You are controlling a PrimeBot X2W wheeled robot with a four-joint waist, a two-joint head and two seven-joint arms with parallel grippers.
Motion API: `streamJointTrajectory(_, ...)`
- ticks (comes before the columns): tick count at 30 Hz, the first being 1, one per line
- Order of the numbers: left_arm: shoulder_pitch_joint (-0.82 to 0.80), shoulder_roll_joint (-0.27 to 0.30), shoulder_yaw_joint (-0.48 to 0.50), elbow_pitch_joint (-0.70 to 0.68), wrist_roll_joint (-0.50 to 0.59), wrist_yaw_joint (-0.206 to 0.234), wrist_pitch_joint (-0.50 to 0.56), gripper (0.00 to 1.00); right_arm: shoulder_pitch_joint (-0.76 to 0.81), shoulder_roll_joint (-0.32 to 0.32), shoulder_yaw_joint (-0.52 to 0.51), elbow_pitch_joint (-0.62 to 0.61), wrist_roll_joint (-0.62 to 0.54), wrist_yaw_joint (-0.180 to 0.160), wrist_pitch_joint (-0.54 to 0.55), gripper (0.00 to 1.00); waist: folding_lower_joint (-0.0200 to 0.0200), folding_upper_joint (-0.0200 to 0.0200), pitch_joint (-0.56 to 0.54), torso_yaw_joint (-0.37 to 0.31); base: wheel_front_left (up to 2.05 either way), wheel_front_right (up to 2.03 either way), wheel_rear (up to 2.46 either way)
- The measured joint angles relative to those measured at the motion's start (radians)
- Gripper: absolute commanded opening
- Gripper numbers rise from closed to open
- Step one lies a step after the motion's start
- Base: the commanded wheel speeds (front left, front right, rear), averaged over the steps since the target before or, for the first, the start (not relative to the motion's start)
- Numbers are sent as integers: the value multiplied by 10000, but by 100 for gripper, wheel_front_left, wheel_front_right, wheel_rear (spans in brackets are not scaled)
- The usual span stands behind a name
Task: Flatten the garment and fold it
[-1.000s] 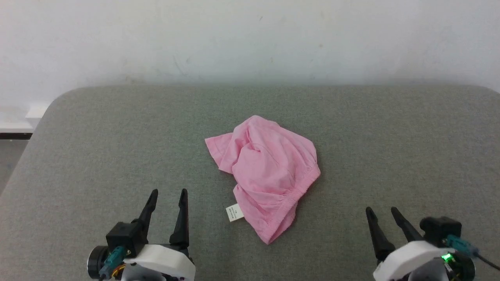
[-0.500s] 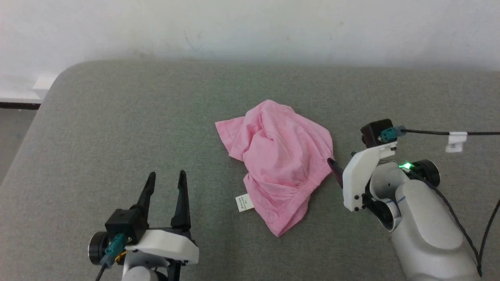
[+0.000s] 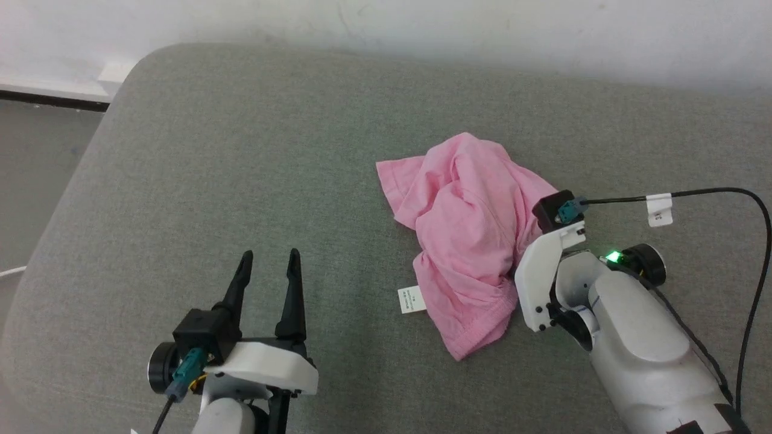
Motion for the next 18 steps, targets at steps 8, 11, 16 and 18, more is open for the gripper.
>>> streamJointTrajectory(8,-80,-31,207,178,144,-136,0,100,-247,77,362,485,788,2,-934,0,1,0,-95,-75,0,0,0)
streamJointTrajectory(11,-79,-48,318,226,144,-196,0,100,-256,13,173,347,1177,2,-1524,0,0,0,-290,-180,0,0,0)
streamJointTrajectory(16,34,-67,495,272,144,-276,0,100,-51,-773,-813,-612,2073,4,-2094,0,-1,0,-678,-368,0,0,0)
streamJointTrajectory(18,194,-79,529,290,142,-297,0,100,396,-1371,-1415,-874,2086,4,-2119,0,-1,0,-845,-439,0,0,0)
